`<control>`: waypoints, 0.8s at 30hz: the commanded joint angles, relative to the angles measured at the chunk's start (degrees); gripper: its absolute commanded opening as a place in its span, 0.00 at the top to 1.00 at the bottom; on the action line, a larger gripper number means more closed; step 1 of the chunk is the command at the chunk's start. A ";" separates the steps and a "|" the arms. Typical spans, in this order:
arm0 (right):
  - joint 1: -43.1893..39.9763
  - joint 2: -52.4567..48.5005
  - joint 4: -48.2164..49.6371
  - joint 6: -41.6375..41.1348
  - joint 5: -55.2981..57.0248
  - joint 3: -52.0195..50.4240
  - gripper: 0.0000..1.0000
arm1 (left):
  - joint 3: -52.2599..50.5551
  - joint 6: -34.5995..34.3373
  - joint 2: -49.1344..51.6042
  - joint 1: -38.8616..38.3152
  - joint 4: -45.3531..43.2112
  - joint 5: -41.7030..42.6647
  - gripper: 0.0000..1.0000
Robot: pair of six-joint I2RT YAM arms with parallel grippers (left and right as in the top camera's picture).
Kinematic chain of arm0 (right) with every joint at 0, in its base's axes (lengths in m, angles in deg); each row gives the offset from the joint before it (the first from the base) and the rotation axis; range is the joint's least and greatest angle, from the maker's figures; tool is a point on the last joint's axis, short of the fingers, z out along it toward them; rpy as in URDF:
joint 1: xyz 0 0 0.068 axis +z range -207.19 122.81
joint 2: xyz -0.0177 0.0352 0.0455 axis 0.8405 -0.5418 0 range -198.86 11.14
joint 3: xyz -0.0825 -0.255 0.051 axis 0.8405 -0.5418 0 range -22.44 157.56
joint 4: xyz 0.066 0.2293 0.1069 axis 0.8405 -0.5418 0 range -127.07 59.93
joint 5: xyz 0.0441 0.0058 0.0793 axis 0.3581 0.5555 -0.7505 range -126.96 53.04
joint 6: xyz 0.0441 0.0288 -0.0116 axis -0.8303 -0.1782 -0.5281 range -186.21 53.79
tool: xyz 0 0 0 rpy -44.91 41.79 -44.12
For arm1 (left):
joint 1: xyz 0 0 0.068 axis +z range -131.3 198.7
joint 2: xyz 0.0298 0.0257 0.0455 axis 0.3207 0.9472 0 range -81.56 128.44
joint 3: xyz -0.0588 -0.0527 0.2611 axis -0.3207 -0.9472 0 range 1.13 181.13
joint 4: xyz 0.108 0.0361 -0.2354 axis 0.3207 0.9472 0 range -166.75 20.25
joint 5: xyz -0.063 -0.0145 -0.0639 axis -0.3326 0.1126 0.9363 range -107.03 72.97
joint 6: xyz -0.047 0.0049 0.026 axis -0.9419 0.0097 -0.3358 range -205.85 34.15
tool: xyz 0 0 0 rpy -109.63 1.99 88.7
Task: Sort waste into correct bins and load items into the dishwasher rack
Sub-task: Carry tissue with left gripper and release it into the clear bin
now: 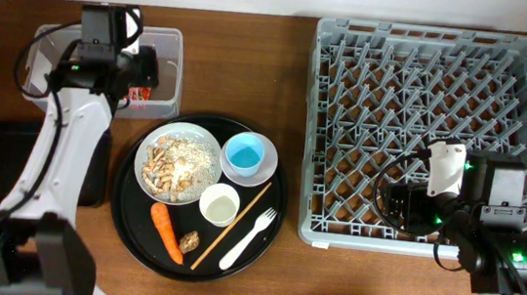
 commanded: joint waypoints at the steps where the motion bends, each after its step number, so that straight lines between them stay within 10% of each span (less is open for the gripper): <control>1: 0.26 0.22 0.13 -0.46 0.28 0.98 0.01 | 0.33 0.31 4.96 -0.07 -1.92 0.02 0.81; 6: 0.26 0.22 0.13 -0.46 0.28 0.98 0.01 | 0.44 0.31 6.25 -0.04 -2.67 0.04 0.20; 24: 0.26 0.22 -0.22 -0.46 0.28 0.98 0.01 | 1.14 0.98 5.46 -0.22 -0.66 -4.70 0.05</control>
